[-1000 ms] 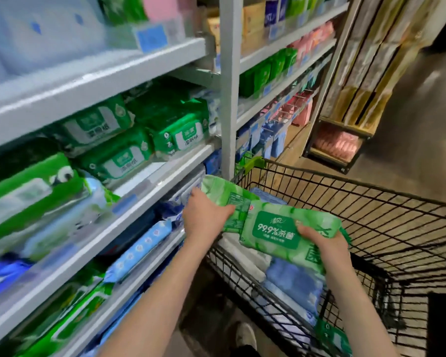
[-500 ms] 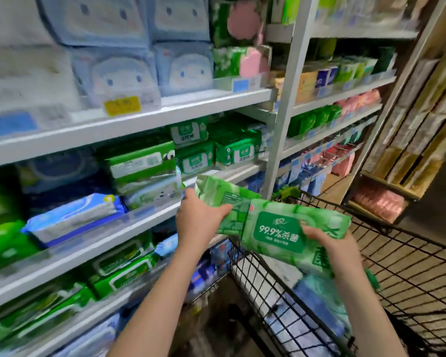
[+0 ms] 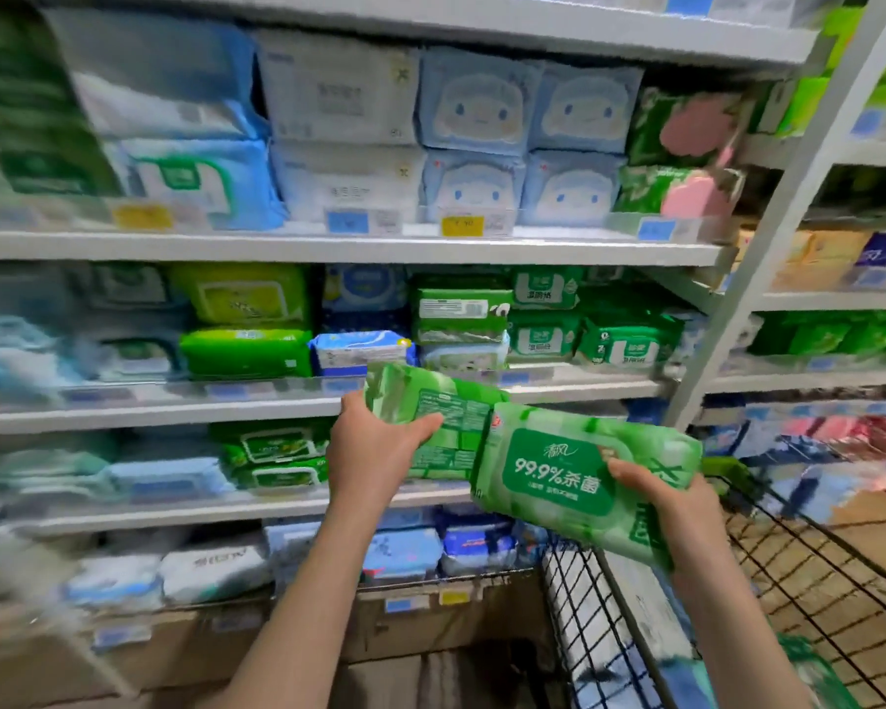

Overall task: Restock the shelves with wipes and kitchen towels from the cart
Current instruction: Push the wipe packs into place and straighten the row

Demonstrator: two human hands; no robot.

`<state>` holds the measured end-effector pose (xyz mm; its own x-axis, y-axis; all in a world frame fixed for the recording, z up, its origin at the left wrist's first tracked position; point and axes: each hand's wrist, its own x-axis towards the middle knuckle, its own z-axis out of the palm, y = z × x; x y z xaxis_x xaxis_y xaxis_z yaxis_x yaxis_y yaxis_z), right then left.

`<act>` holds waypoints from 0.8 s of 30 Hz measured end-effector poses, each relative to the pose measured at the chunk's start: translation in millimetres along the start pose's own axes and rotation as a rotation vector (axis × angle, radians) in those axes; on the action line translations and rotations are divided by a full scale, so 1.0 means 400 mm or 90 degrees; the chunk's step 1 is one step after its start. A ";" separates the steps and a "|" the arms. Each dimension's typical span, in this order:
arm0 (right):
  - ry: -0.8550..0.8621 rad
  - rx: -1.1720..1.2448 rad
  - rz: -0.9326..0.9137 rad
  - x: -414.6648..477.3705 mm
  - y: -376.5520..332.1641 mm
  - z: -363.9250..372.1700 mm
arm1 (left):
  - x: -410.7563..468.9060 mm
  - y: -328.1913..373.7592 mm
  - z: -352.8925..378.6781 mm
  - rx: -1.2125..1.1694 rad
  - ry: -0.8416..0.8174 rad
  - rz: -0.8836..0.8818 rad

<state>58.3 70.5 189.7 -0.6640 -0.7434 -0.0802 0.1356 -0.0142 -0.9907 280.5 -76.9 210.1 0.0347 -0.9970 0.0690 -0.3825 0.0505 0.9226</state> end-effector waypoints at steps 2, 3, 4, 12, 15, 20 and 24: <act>-0.042 -0.001 -0.010 -0.008 0.004 0.044 | -0.007 -0.013 -0.059 -0.003 0.041 -0.020; -0.060 -0.005 -0.010 -0.010 0.006 0.067 | -0.009 -0.021 -0.087 -0.003 0.058 -0.027; -0.077 -0.010 -0.003 -0.014 0.006 0.092 | -0.011 -0.028 -0.116 -0.003 0.075 -0.032; -0.187 0.006 -0.043 -0.055 -0.023 0.333 | 0.024 -0.074 -0.369 -0.031 0.181 -0.011; -0.218 0.025 -0.058 -0.096 -0.044 0.455 | 0.061 -0.088 -0.493 -0.054 0.213 0.018; -0.269 0.112 -0.090 -0.175 -0.083 0.679 | 0.146 -0.124 -0.734 -0.082 0.228 0.051; -0.289 0.149 -0.132 -0.220 -0.127 0.854 | 0.214 -0.129 -0.922 -0.101 0.262 0.063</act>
<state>360.9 -91.7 284.9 -0.3172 -0.9221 0.2218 0.2302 -0.3017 -0.9252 643.6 -143.2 308.3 0.3822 -0.8820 0.2759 -0.2571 0.1853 0.9485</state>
